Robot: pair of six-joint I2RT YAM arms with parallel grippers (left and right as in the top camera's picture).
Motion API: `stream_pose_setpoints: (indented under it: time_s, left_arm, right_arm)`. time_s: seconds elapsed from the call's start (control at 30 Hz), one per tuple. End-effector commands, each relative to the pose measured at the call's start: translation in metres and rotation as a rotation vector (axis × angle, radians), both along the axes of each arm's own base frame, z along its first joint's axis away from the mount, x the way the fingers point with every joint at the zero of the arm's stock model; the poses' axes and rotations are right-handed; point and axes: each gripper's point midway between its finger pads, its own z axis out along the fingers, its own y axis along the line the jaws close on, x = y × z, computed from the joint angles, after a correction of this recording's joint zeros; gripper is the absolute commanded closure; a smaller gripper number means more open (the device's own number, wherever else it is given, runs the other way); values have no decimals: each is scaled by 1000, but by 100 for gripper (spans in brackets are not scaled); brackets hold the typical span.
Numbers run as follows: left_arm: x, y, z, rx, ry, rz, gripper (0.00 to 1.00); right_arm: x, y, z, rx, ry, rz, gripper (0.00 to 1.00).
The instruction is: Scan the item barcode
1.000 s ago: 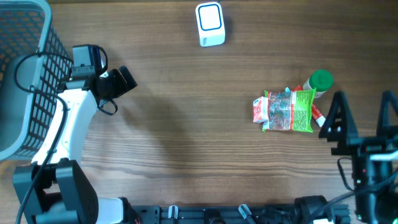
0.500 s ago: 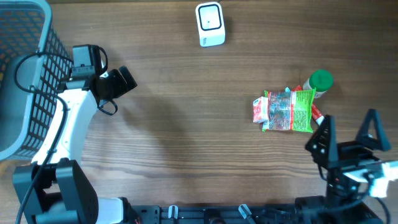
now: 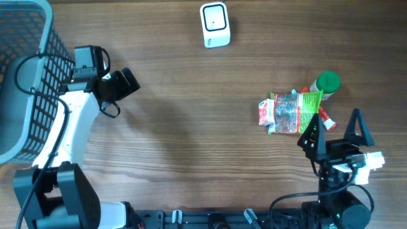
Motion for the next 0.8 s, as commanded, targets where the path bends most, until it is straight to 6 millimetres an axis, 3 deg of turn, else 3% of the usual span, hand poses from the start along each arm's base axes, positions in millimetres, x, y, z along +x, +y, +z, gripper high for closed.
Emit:
stream_pose_setpoints:
  time_s: [0.0, 0.1, 0.3, 0.33, 0.47, 0.77]
  left_arm:
    - [1, 2, 1, 5, -4, 0, 0]
    - [1, 2, 1, 5, -4, 0, 0]
    - [1, 2, 1, 5, -4, 0, 0]
    - [1, 2, 1, 5, -4, 0, 0]
    - [1, 2, 1, 5, -4, 0, 0]
    - [1, 2, 1, 5, -4, 0, 0]
  right_arm:
    - [8, 2, -20, -22, 68, 4, 0]
    - [18, 4, -43, -32, 170, 11, 0]
    - [34, 8, -125, -66, 509, 28, 0]
    - [34, 10, -130, -101, 529, 30, 0]
    - [32, 25, -130, -315, 499, 63, 0]
    - [33, 21, -130, -341, 499, 35, 0]
